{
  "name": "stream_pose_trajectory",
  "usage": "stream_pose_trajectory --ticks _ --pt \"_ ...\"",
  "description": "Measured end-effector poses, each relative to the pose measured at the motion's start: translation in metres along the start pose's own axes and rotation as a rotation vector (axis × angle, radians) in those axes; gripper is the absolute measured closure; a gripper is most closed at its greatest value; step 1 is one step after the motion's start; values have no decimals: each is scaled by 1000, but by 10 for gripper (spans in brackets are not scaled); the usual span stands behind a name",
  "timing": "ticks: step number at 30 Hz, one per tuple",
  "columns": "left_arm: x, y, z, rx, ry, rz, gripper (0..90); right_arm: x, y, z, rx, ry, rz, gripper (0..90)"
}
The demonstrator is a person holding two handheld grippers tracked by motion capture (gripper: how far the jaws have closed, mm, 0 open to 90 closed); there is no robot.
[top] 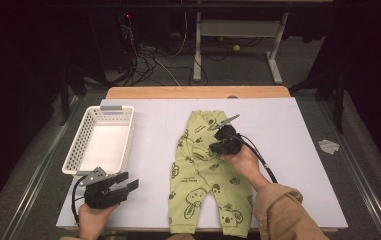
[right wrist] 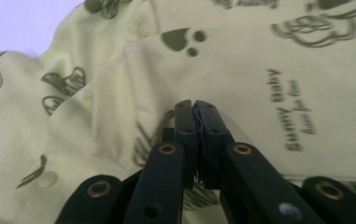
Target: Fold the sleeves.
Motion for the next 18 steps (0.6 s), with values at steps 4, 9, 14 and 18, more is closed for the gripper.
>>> stream_pose_trajectory --ticks 4,9,14,18 --pt "0 0 -2 2 -7 -1 403 2 -10 -7 -27 -8 4 892" --pt "0 1 -3 2 -11 -6 403 -2 -6 -1 -16 14 -6 878" --pt "0 1 -2 2 -10 -6 403 -3 15 15 42 42 -21 859" --pt "0 1 -3 -2 -12 -10 403 -2 35 27 81 61 -50 839"
Point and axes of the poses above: each handheld gripper's, and its own axes: z roughly backward along the jaws, x roughly out of its underside, y roughly to its right, the point moved 9 cm from there along -z, roughly forward along the jaws, and after that the axes turned 4 degrees about x, right-handed, at the moved point
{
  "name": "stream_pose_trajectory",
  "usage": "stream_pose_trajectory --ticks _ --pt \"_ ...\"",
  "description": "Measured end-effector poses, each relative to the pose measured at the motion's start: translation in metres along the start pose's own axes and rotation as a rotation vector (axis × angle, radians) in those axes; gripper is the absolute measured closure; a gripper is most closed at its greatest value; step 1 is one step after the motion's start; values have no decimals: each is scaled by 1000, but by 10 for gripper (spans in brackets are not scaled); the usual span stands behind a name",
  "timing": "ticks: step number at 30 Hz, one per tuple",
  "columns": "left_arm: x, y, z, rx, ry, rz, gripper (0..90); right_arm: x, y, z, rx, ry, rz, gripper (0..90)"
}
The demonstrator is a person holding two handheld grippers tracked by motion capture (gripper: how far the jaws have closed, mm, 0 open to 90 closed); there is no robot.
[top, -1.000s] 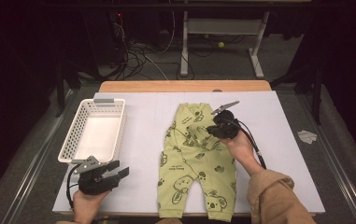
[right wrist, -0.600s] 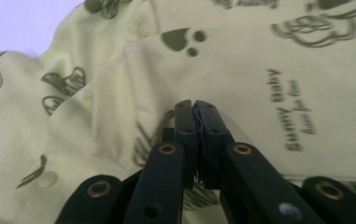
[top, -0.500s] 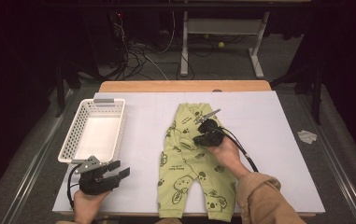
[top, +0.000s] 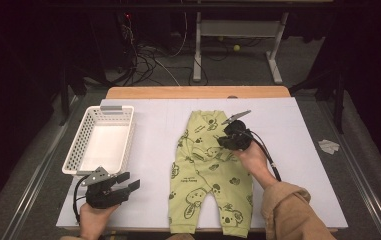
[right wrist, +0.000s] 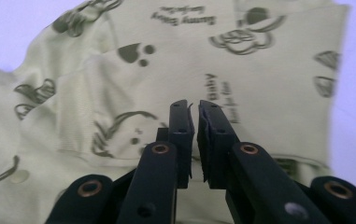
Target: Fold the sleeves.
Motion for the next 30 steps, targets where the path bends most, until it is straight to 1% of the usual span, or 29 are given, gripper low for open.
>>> stream_pose_trajectory --ticks 2,6,9,13,16,18,20,21,23,25,27,30 --pt "0 0 0 -8 -4 -10 403 0 10 4 28 10 -8 828" --pt "0 0 -2 -5 -7 -16 403 3 31 7 54 22 -64 819" --pt "0 1 -2 -3 -10 -19 403 8 43 7 76 14 -93 804" --pt "0 1 -2 -2 -6 -20 403 15 53 1 101 -10 -116 772" --pt "0 1 -2 -1 -8 -19 403 15 58 -3 105 -5 -144 746" --pt "0 1 -2 -1 -13 -25 403 16 61 -6 111 -9 -157 712" --pt "1 1 -2 -2 -16 -26 403 18 64 -11 125 -24 -158 659" --pt "1 2 -2 -2 -15 -26 403 19 65 -13 134 -32 -158 656" --pt "0 2 -2 0 -14 -25 403 22 66 -19 122 -48 -169 660" --pt "0 2 -2 2 -12 -28 403 25 65 -22 111 -66 -169 722" --pt "0 2 -2 3 -13 -28 403 25 64 -24 111 -75 -153 782" --pt "1 3 -3 -9 -23 -44 403 25 64 -23 118 -76 -128 814"
Point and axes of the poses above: each handheld gripper's, and its own axes: z roughly backward along the jaws, x roughly out of its underside, y roughly to its right, the point moved 9 cm from there along -z, roughly forward along the jaws, and after that the axes turned 4 degrees about x, right-handed, at the moved point
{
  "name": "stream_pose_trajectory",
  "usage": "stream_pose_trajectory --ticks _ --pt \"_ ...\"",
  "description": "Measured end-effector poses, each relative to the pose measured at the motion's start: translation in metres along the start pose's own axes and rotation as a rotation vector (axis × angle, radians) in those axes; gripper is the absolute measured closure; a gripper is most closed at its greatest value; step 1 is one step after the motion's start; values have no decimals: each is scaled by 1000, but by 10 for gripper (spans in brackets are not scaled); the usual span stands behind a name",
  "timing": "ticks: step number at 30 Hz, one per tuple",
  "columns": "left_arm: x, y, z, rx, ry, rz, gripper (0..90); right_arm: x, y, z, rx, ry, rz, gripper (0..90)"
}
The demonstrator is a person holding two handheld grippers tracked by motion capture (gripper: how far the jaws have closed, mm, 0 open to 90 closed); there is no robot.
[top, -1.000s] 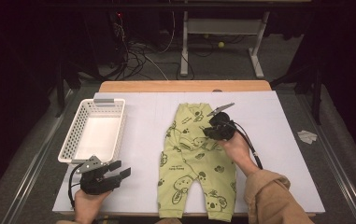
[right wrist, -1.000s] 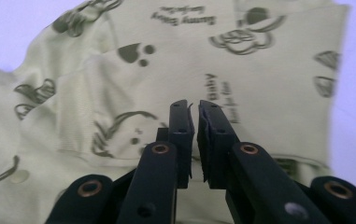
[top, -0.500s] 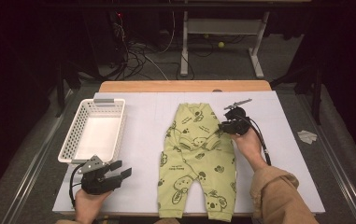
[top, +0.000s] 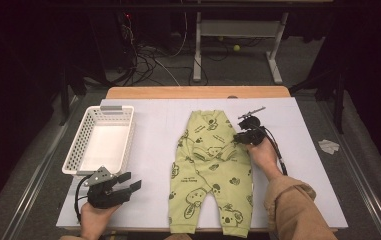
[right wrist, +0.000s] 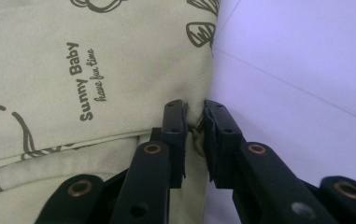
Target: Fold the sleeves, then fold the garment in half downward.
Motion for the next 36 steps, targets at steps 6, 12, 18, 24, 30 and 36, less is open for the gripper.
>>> stream_pose_trajectory --ticks 6,12,18,24,30,36 --pt "-2 5 -4 1 -9 -29 403 0 6 2 -5 20 3 815" --pt "-13 13 -15 26 -13 -56 403 1 7 -1 -9 15 -2 803" --pt "-25 28 -26 61 -6 -84 403 2 8 -1 -14 12 -13 784" --pt "-41 40 -41 95 2 -98 403 3 8 0 -21 14 -18 775" --pt "-59 38 -61 84 -9 -106 403 3 8 1 -21 15 -20 745" --pt "-79 30 -85 77 -56 -91 414 1 11 3 -39 30 -45 712"
Point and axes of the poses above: each handheld gripper's, and its own axes: z roughly backward along the jaws, x roughly out of its underside, y roughly to its right, the point moved 9 cm from there along -z, roughly forward along the jaws, and after that the axes turned 4 degrees about x, right-handed, at the moved point
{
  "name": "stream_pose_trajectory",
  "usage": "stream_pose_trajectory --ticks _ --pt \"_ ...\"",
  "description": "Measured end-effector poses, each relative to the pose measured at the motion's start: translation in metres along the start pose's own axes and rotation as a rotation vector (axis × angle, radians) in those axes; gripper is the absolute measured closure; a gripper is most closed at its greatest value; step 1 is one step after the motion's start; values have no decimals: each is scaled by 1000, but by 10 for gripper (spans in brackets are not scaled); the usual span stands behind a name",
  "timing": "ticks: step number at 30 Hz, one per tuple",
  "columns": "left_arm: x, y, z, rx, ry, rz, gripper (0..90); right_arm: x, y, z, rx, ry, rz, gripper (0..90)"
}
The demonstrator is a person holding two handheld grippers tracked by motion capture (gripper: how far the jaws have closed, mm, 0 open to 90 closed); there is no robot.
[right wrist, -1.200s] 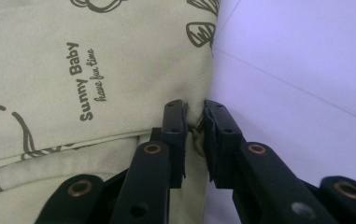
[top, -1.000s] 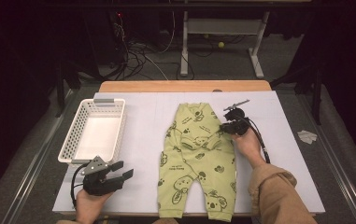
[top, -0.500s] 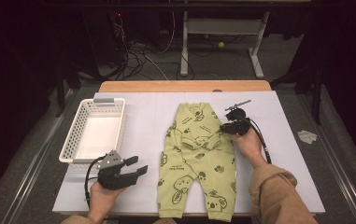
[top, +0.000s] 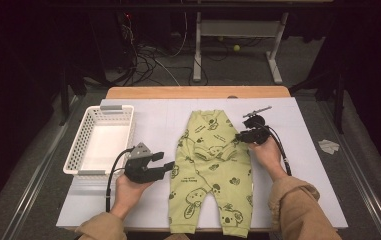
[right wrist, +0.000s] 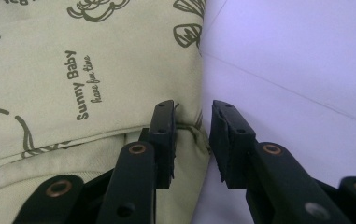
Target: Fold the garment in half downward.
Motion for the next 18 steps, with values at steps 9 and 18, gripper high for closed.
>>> stream_pose_trajectory --ticks 9,18 --pt "-27 -24 -34 -20 -75 54 416 -1 -5 3 -10 -3 1 688" --pt "-52 -49 -64 -24 -177 124 432 -7 -4 -1 -25 2 -13 686"
Point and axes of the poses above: each handheld gripper's, and its own axes: z roughly backward along the jaws, x roughly out of its underside, y roughly to its right, the point moved 9 cm from there along -z, roughly forward along the jaws, and after that the axes turned 4 degrees about x, right-handed, at the moved point
